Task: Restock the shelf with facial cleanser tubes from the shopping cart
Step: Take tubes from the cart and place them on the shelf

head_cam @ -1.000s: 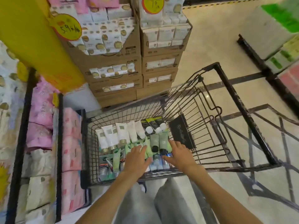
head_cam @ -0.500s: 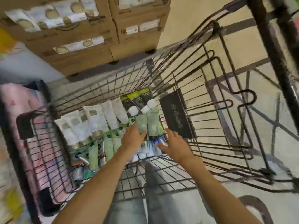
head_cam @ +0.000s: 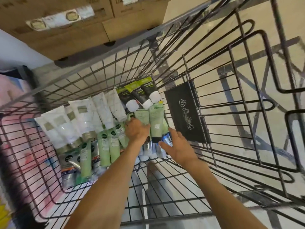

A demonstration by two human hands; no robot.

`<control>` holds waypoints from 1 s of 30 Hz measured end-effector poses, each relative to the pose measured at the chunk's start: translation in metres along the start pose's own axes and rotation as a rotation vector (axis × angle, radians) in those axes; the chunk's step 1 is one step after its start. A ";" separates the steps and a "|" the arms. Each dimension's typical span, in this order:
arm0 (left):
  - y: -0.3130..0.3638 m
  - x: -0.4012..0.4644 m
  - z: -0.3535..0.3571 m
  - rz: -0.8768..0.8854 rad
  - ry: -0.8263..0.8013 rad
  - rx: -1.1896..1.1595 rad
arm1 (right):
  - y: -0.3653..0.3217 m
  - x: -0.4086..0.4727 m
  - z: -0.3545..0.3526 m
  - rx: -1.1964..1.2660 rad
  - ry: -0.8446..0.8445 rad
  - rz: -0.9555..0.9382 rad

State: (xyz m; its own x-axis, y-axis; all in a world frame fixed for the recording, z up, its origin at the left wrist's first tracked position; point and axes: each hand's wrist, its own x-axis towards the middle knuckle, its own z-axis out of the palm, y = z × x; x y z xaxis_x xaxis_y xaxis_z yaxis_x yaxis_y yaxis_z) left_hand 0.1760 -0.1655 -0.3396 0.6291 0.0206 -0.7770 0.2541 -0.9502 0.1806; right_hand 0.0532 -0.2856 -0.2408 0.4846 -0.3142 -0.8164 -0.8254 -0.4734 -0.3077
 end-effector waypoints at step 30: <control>-0.136 -0.077 -0.068 0.010 -0.013 -0.775 | -0.036 0.087 0.037 0.301 0.144 0.309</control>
State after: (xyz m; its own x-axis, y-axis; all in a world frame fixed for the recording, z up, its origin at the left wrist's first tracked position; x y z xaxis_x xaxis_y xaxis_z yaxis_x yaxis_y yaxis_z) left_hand 0.1428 -0.0166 -0.2638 0.6267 0.0051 -0.7792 0.6929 -0.4612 0.5543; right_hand 0.1140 -0.2655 -0.3193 0.2201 -0.5244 -0.8225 -0.9748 -0.0857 -0.2062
